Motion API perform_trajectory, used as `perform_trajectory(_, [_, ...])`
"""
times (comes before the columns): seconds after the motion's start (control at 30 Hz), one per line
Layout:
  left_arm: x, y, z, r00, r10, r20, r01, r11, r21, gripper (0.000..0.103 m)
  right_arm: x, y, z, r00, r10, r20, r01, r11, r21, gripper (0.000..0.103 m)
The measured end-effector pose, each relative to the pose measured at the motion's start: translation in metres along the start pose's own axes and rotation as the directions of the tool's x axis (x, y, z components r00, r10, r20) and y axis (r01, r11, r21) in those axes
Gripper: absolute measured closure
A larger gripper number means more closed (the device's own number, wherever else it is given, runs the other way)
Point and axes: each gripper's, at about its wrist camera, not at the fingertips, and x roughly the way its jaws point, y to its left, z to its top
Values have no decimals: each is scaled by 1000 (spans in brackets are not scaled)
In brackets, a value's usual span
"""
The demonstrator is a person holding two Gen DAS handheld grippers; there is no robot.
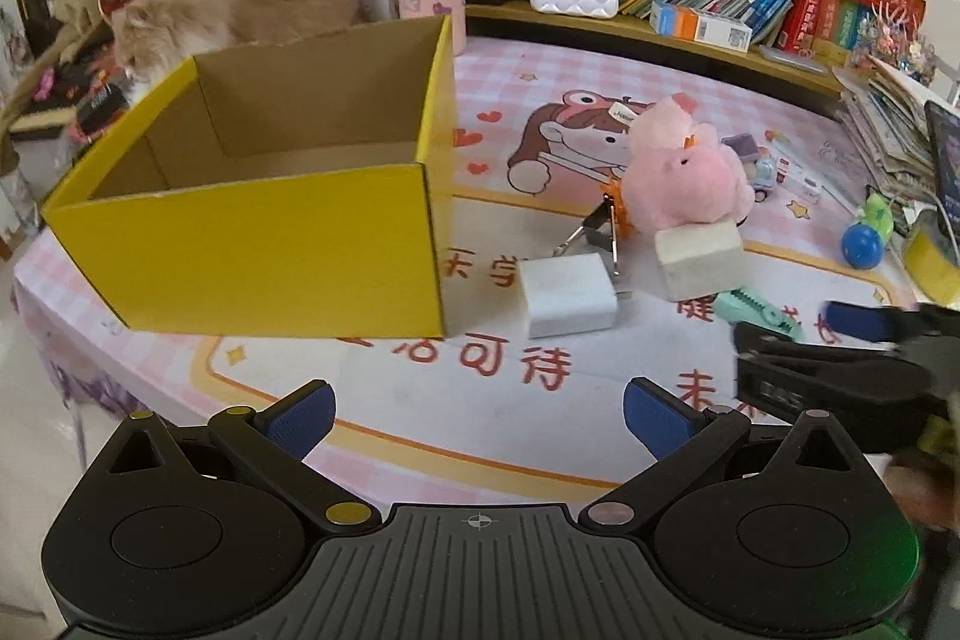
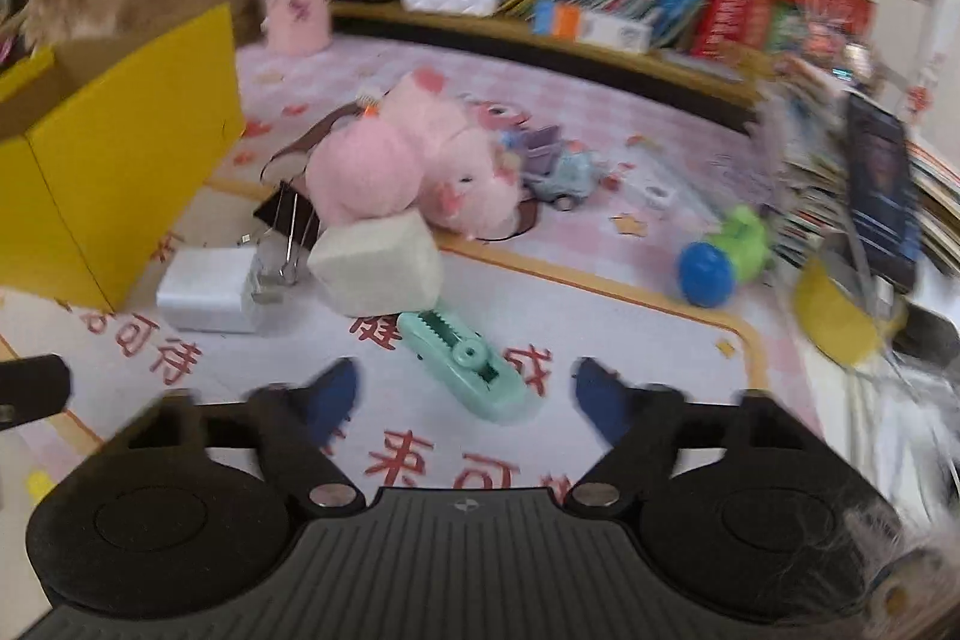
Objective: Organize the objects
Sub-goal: 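Grasp the white charger with the left tool while the right tool grasps the mint-green stapler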
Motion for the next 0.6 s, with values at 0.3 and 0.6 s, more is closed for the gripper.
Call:
perform_trajectory(0.3, [20, -24, 11, 1000, -4, 4, 4, 1000, -28, 4, 26, -24, 7, 996, 79, -42, -77, 997, 29, 80])
perform_trajectory(0.6, [65, -57, 28, 999, 54, -5, -55, 997, -55, 20, -28, -38, -9, 991, 131, 8, -131, 989, 73, 80])
